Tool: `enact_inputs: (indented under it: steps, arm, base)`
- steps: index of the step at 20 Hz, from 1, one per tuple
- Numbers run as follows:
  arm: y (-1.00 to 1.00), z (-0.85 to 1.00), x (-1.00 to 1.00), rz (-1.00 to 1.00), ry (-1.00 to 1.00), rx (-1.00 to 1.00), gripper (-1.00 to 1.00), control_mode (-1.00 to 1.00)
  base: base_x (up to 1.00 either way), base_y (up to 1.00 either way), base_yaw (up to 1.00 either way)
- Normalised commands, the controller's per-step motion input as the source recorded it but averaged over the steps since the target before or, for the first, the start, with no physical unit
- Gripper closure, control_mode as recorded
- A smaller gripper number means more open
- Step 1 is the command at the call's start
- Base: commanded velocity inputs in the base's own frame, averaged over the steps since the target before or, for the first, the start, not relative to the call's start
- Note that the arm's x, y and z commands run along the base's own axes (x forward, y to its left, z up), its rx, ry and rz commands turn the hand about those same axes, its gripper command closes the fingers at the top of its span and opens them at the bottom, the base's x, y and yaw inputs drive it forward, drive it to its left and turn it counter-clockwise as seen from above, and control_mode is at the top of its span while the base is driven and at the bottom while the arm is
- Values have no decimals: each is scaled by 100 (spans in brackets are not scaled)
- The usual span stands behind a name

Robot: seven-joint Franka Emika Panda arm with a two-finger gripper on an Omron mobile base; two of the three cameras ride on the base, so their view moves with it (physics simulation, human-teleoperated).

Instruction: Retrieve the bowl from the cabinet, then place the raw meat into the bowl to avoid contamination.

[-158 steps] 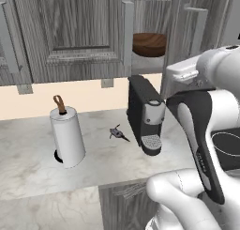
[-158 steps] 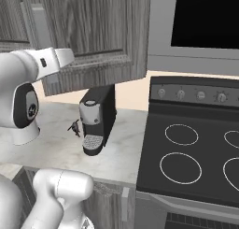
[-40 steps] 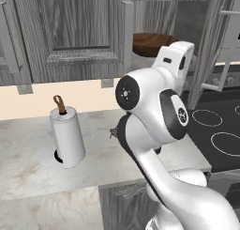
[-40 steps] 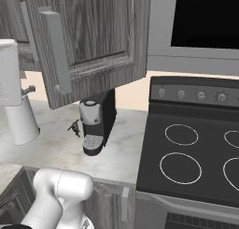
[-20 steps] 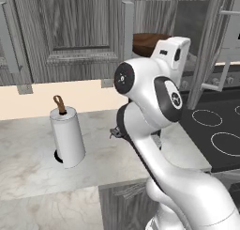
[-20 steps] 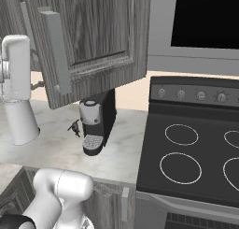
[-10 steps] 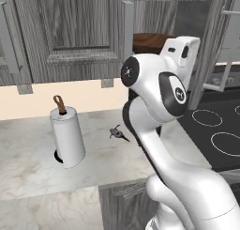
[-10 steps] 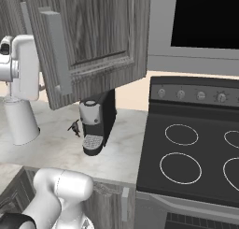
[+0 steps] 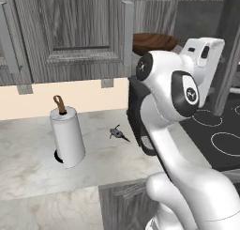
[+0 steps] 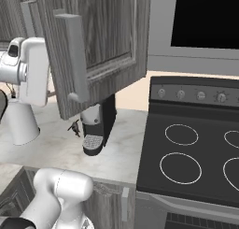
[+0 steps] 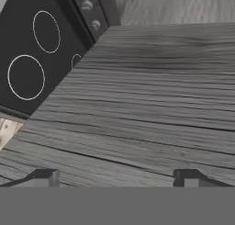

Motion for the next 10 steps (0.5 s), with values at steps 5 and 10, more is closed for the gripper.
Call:
enact_inputs:
  steps: [5, 10]
  arm:
    - [-65, -1, -21, -14, 2, 0, -100, -100]
    - [-76, -8, -4, -9, 0, -3, -100, -100]
  base:
    - [0, 0, 0]
    - [0, 0, 0]
